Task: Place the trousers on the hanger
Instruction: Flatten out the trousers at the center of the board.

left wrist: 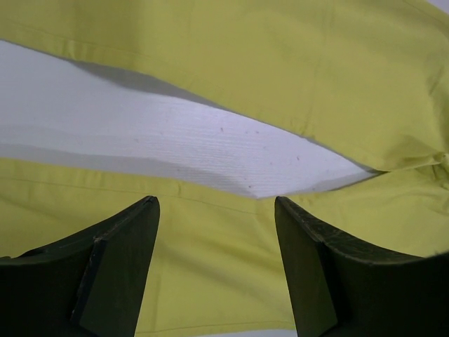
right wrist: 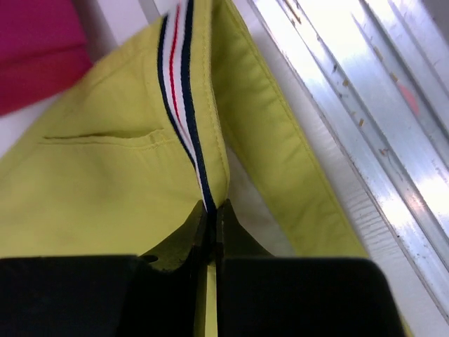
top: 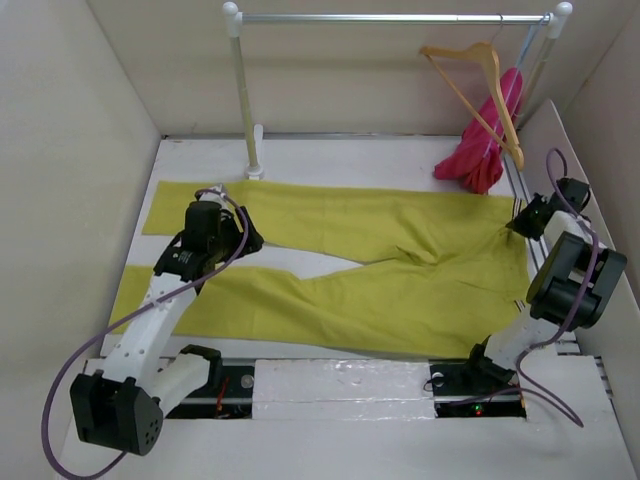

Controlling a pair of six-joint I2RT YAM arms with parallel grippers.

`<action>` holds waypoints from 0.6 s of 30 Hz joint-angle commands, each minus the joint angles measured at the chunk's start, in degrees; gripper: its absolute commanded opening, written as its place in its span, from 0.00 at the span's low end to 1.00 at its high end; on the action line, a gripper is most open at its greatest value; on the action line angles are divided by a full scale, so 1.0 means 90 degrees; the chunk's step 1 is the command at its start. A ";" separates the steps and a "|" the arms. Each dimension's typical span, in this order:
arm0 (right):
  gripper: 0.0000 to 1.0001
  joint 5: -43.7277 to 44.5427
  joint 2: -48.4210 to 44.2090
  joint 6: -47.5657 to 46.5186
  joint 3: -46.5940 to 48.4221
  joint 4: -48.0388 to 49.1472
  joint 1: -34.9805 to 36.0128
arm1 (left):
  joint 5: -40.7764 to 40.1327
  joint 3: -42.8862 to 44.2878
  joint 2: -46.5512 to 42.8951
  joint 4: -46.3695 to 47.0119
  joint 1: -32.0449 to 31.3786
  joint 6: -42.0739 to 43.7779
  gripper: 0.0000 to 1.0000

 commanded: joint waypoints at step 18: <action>0.73 -0.0254 -0.0718 0.1711 0.1922 -0.0112 0.0281 | -0.1957 0.0978 0.2045 -0.1574 0.0643 -0.0929 0.76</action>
